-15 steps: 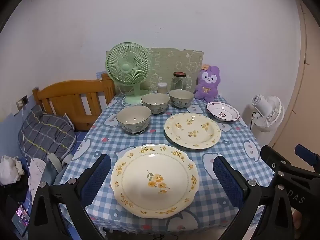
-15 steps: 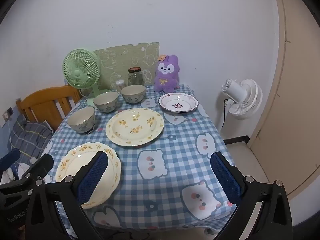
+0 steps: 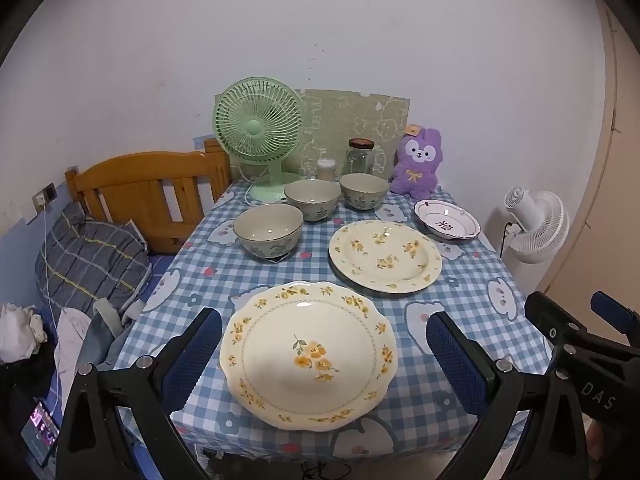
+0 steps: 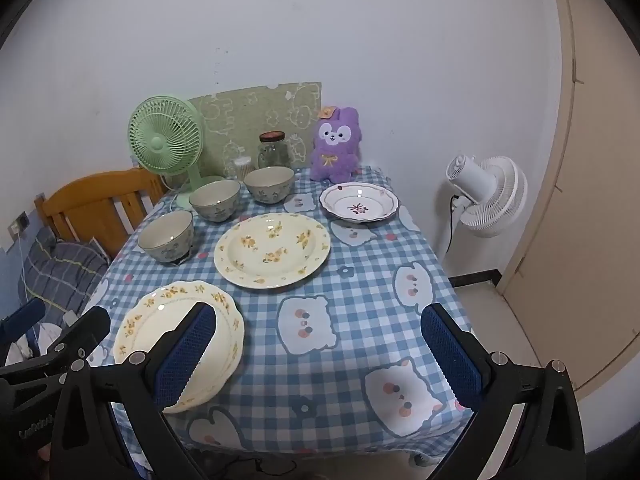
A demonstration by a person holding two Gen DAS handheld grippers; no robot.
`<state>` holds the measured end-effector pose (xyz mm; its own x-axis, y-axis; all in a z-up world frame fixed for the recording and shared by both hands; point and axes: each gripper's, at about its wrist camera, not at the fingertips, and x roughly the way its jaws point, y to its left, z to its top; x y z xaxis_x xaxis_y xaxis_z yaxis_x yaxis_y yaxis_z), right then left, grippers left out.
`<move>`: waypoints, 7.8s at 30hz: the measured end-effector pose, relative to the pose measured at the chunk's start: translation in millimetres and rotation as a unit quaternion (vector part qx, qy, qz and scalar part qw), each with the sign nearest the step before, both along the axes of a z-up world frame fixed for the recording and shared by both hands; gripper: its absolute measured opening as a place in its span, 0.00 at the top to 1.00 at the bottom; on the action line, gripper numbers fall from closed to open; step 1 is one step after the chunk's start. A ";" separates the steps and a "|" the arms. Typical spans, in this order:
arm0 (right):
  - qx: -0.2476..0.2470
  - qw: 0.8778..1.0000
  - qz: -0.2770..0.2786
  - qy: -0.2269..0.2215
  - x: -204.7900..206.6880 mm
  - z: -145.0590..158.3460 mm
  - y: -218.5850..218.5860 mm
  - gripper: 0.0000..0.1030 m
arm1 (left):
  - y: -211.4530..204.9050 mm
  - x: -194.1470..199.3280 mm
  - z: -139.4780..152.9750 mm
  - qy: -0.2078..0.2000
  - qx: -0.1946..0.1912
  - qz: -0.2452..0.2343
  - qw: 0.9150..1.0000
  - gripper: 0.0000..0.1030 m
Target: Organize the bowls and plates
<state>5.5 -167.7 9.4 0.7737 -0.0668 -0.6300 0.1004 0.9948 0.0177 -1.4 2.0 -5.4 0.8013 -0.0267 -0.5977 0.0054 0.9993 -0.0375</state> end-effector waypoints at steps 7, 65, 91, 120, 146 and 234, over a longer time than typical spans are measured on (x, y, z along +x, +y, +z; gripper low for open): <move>-0.002 1.000 -0.002 -0.003 -2.1 -1.3 1.2 0.00 | 0.0 0.9 1.5 -0.004 0.007 0.011 1.000 0.01; -0.013 1.000 0.001 -0.006 -4.8 -4.9 0.0 0.03 | -7.4 -2.9 3.1 -0.012 0.013 0.011 1.000 0.07; 0.018 0.998 0.012 0.055 67.5 -19.9 49.5 0.07 | 29.2 57.7 -11.7 0.041 0.020 0.014 0.999 0.15; 0.014 0.985 0.007 0.170 133.3 -135.6 108.5 0.16 | 82.6 126.1 -120.2 0.168 0.026 0.002 0.985 0.26; 0.023 0.971 -0.017 0.237 153.8 -175.0 112.8 0.35 | 89.8 141.5 -154.6 0.224 0.011 -0.019 0.974 0.45; 0.016 0.971 -0.033 0.237 142.8 -145.1 -165.2 0.40 | -172.3 148.4 -119.6 0.191 0.009 -0.030 0.981 0.48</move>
<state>148.3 -332.8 -135.7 0.3913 -0.0807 -0.9167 0.1678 0.9857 -0.0151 146.9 -170.2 -125.0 0.5167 -0.0540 -0.8545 0.0539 0.9981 -0.0305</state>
